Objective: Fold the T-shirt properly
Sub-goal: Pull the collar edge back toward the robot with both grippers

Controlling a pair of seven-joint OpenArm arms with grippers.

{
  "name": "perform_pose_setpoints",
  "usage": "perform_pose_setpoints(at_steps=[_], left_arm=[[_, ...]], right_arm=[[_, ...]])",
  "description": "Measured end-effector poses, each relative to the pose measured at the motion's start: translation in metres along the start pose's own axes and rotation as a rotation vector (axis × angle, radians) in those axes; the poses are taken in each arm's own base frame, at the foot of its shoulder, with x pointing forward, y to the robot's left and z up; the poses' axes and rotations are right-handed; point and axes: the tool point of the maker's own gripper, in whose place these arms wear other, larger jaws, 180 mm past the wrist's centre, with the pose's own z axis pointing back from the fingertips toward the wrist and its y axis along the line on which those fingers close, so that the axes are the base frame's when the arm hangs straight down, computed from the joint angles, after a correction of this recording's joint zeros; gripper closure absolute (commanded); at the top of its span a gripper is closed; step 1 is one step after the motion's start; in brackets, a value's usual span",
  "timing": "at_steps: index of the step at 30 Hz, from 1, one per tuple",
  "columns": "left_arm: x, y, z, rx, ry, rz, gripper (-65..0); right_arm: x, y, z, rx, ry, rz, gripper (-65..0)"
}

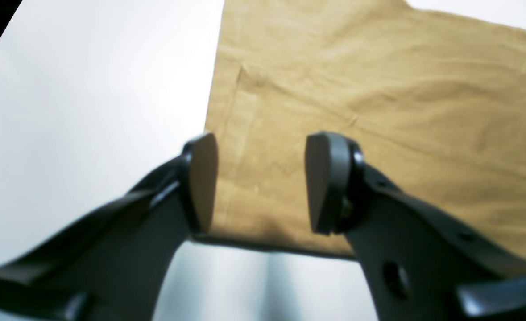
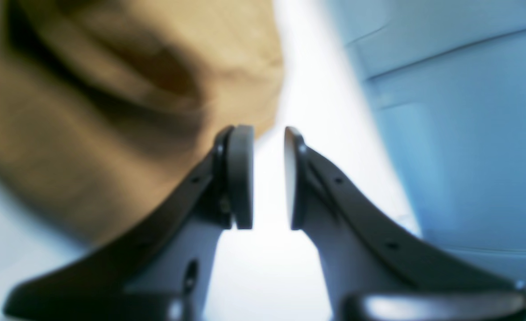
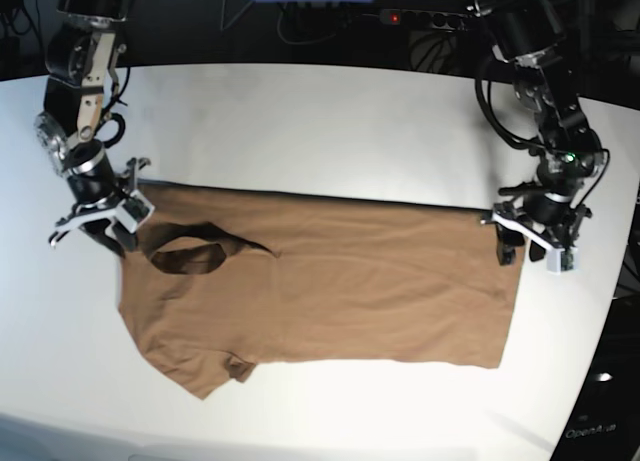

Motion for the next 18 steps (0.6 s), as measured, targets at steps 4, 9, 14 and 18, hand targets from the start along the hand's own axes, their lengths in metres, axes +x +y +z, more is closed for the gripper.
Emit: perform_pose_setpoints(at_steps=[4, 9, 14, 18], left_arm=[[-0.002, -0.001, 0.0, -0.001, 0.004, 0.0, -30.2], [-0.006, 0.001, 0.002, 0.002, 0.013, -0.003, -30.2], [-0.011, 0.001, 0.003, 0.003, 0.025, -0.002, -30.2], [-0.015, 0.004, 0.006, 0.009, 0.03, -0.001, -30.2]], right_arm=[[0.0, 0.023, 0.0, 0.036, 0.006, -0.047, -1.7], [-0.003, 0.051, -0.008, 0.108, 0.005, -0.094, -0.6], [0.009, 0.055, -0.025, 0.123, -0.044, -0.107, -0.6], [0.021, 0.067, -0.043, 0.17, -0.072, -0.115, -0.6]])
